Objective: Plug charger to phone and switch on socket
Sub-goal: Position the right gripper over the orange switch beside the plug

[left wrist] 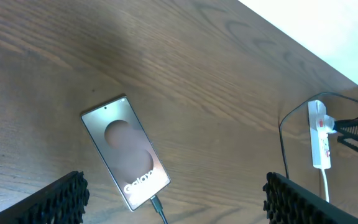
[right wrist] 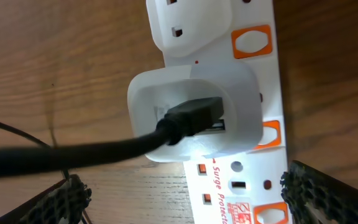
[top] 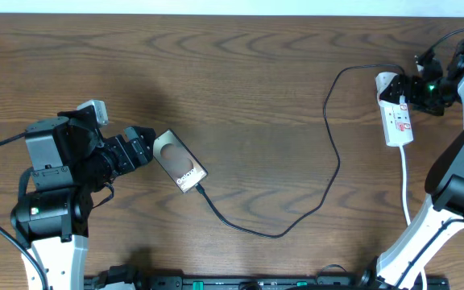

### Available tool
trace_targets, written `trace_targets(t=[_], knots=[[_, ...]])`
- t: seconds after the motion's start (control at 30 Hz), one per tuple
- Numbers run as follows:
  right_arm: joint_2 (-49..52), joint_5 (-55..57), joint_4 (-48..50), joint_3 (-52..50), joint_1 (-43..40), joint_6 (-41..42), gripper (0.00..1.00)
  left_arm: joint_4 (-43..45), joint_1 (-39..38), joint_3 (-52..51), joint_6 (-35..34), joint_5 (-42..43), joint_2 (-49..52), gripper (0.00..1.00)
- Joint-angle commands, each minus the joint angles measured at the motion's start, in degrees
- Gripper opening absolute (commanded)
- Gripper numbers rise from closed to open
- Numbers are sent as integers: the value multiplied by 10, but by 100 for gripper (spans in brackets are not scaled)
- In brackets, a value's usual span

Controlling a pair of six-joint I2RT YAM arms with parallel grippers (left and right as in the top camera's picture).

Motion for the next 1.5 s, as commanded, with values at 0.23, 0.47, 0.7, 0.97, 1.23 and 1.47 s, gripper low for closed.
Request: trace_targets(t=[0.23, 0.47, 0.7, 0.97, 1.23, 1.47], knots=[[32, 2, 3, 2, 18, -1, 99, -6, 0, 2, -1, -7, 0, 89], [50, 0, 6, 2, 19, 7, 99, -6, 0, 2, -1, -7, 0, 89], [51, -3, 7, 2, 23, 12, 99, -6, 0, 2, -1, -7, 0, 89], [51, -10, 17, 2, 24, 12, 99, -10, 0, 1, -1, -7, 0, 89], [51, -27, 30, 2, 28, 12, 99, -14, 0, 1, -1, -7, 0, 89], [51, -28, 33, 2, 35, 12, 99, -14, 0, 1, -1, -7, 0, 89]])
